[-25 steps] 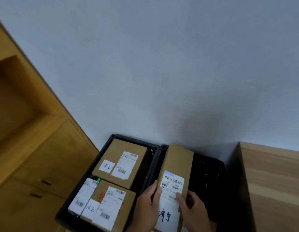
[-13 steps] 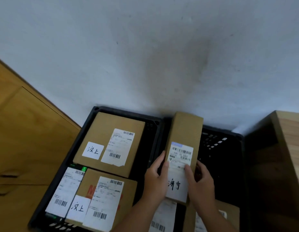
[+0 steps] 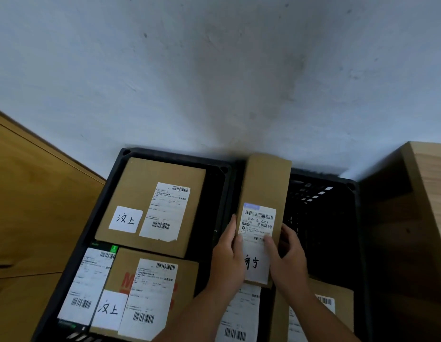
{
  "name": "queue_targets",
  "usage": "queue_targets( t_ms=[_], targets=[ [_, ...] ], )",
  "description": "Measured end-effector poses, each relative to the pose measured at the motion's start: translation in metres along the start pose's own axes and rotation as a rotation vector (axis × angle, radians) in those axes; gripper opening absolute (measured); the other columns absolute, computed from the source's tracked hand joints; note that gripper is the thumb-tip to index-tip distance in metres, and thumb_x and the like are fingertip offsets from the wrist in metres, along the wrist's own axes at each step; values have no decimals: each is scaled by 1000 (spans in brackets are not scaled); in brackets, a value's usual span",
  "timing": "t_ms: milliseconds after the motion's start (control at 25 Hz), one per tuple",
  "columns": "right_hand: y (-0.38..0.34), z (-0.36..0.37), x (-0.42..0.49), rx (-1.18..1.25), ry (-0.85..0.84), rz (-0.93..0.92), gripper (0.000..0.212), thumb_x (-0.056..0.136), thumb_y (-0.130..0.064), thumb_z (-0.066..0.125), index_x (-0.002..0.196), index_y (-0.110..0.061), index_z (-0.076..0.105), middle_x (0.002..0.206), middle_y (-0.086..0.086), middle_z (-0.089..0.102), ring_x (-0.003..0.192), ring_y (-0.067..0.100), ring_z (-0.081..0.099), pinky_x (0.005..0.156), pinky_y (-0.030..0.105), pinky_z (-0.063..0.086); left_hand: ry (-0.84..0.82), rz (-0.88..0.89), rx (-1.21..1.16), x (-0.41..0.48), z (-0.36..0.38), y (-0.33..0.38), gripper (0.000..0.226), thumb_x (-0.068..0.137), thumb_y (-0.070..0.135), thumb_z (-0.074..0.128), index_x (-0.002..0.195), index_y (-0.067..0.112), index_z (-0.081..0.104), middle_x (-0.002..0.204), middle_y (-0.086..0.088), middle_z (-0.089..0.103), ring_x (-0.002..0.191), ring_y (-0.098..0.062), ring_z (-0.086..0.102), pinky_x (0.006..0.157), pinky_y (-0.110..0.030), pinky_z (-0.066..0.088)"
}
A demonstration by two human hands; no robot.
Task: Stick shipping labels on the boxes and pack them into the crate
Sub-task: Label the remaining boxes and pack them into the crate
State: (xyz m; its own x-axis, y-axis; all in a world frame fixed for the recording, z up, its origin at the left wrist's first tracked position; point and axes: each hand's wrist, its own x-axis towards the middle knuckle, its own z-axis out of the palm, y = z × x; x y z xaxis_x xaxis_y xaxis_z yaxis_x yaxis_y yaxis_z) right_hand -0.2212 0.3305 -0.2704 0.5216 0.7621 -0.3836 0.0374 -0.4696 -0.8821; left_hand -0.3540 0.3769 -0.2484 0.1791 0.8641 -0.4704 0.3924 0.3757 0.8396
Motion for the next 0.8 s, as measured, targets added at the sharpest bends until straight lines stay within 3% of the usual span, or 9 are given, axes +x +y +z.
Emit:
queue_targets(
  t_ms=[200,360,480,600,800],
  targets=[
    [17,-4,3,-107,-43,17,39,94,-34,67,128,-40,48,110,-24,65,99,-14,63,69,11,55,61,51,342,-10,19,-8,63,108,33,37,163,25,6,158,5,31,136,-9,41,105,-29,48],
    [24,-1,7,-189,-83,67,32,97,-39,62,126,-27,56,107,-16,69,92,-3,68,76,23,59,59,14,387,-22,26,-15,76,106,38,42,162,26,-7,158,6,29,138,-8,37,107,-24,42],
    [23,2,15,-246,-132,93,30,98,-38,61,123,-22,57,104,-13,70,88,-3,67,68,18,55,43,-8,349,-23,32,-16,80,105,41,42,161,30,-15,164,8,19,143,-8,30,112,-26,38],
    [28,-1,23,-260,-157,132,35,95,-36,67,123,-19,57,103,-13,69,87,-3,66,67,16,54,10,-33,284,-13,36,-20,75,107,36,40,161,29,-11,166,5,16,147,-11,29,117,-32,37],
    [34,-2,44,-284,-203,170,45,90,-33,74,128,-17,56,106,-11,67,90,2,66,73,23,57,-11,-110,196,15,40,-28,65,109,22,36,163,30,0,162,-1,31,137,-19,47,105,-45,51]
  ],
)
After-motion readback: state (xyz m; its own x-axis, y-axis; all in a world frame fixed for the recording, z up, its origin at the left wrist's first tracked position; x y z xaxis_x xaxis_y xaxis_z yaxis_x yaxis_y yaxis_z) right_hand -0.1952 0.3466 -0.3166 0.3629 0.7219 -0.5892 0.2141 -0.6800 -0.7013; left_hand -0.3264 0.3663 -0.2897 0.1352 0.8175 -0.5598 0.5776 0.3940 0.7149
